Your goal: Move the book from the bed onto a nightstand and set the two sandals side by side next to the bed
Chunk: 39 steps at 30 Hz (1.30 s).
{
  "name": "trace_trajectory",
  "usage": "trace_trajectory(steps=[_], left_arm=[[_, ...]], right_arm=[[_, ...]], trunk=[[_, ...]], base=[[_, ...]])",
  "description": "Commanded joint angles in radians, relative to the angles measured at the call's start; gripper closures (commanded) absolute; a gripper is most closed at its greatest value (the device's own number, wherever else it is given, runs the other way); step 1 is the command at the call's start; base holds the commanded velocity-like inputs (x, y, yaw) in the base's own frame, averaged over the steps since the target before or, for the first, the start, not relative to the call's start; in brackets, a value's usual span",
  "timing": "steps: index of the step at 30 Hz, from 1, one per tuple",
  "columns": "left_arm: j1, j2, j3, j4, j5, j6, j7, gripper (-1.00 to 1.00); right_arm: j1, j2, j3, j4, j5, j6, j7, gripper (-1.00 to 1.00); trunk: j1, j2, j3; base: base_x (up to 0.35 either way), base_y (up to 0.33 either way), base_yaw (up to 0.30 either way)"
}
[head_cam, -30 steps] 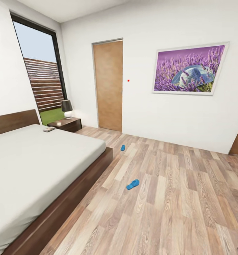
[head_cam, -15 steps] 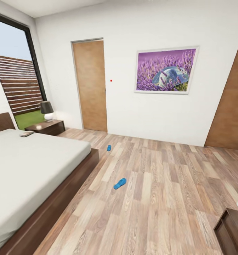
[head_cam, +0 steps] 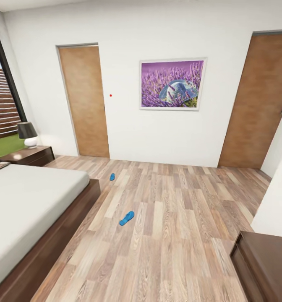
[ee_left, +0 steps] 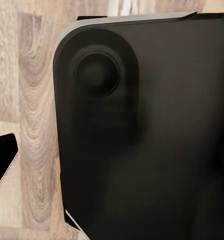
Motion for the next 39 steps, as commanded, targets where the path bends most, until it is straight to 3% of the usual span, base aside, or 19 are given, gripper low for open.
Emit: trace_trajectory(steps=[1,22,39], left_arm=[[0.001,0.000,-0.001,-0.001,0.000,-0.002,0.000,-1.00],[0.001,0.000,-0.002,-0.001,0.000,-0.002,0.000,-1.00],[0.000,0.000,-0.002,-0.001,0.000,-0.002,0.000,-1.00]], right_arm=[[0.000,0.000,0.000,-0.001,-0.001,0.000,-0.001,-1.00],[0.000,0.000,-0.001,0.000,-0.001,-0.001,-0.001,-1.00],[0.000,0.001,-0.001,-0.001,0.000,-0.001,-0.001,-1.00]], trunk=[[0.000,0.000,-0.001],[0.000,0.000,-0.003],[0.000,0.000,-0.004]], base=[[0.000,0.000,-0.298],[0.000,0.000,-0.288],[0.002,0.000,-0.067]])
